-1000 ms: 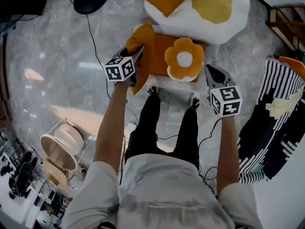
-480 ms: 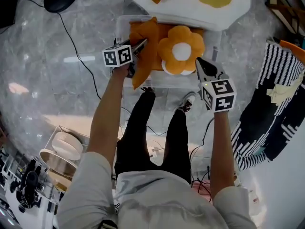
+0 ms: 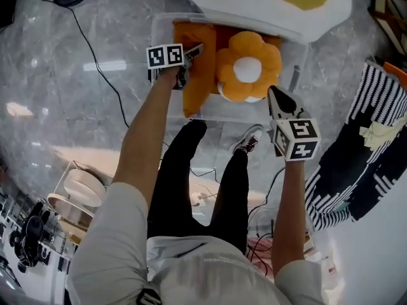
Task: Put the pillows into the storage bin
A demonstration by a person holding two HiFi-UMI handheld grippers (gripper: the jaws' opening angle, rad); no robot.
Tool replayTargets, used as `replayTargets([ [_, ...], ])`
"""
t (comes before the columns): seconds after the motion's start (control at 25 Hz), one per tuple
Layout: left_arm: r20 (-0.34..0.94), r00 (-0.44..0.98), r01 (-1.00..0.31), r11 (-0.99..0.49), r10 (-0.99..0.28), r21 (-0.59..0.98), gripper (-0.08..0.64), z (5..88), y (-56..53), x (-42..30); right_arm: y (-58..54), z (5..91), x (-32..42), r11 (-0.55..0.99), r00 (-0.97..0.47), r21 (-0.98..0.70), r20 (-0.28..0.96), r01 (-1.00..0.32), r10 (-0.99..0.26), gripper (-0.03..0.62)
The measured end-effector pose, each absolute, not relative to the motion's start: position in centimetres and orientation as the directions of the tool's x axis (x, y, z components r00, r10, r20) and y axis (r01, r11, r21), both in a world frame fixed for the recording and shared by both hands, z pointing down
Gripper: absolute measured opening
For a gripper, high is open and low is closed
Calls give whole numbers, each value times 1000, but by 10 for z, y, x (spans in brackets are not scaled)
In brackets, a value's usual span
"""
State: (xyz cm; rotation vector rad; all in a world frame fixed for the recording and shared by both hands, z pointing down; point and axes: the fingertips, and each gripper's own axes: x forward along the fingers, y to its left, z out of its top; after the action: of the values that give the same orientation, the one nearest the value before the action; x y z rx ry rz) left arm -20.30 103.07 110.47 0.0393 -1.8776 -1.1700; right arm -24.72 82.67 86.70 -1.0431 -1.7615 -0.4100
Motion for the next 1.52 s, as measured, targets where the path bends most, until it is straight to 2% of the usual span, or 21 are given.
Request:
replayTargets([
  [0.28,815,-494,469,696,-303,543,330,1089,1054,-182,820,838,-259,581,-154,-179,865,794,478,3],
  [0.52,820,-514,476,711,-253,518,328,1023,1065,-159,825,787,-259,546,-176,-172,832,820,527,2],
  [0.68,819,-528,400,785,-224,473,328,955,1052,-142,817,739,-257,509,-188,-152,811,847,554,3],
  [0.88,778,-614,344,841,-136,418,322,852,1044,-132,806,665,-259,450,-216,-105,766,887,606,3],
  [0.96,755,-649,327,864,-90,384,300,811,1043,-128,799,634,-264,428,-239,-75,738,901,631,3],
  [1.24,662,-747,229,958,57,175,151,666,1023,-108,755,537,-261,397,-318,24,643,918,697,3],
  [1.52,477,-856,262,963,201,65,72,525,994,-92,736,443,-264,339,-364,144,501,930,786,3],
])
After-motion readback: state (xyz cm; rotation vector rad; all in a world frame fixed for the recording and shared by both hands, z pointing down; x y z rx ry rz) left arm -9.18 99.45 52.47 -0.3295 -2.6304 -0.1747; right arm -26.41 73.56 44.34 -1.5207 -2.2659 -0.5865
